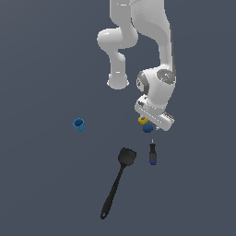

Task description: Pick up a designated object from a clutter of objects.

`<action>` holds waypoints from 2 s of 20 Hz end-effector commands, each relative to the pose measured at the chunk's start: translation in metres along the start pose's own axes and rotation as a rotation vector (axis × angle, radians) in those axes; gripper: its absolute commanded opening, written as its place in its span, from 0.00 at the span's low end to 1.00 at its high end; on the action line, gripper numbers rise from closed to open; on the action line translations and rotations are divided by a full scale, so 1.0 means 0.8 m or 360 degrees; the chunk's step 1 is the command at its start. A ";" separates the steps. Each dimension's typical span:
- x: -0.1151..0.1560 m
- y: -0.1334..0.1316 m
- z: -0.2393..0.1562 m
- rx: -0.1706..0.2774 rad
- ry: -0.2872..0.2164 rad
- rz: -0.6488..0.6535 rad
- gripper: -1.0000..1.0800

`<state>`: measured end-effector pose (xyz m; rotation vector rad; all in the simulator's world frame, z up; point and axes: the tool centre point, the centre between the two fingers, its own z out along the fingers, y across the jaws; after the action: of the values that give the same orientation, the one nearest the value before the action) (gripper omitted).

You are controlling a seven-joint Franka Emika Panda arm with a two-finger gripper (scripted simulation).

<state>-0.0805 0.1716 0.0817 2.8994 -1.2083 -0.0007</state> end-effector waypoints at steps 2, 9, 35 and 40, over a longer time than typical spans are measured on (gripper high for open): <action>0.000 0.000 0.001 0.0000 0.0000 0.0001 0.96; -0.001 0.001 0.026 0.0001 0.0000 0.0002 0.96; 0.016 -0.003 0.047 0.0031 0.0024 0.0032 0.00; 0.017 0.002 0.030 0.0029 0.0023 0.0030 0.00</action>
<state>-0.0718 0.1619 0.0528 2.8977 -1.2399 0.0305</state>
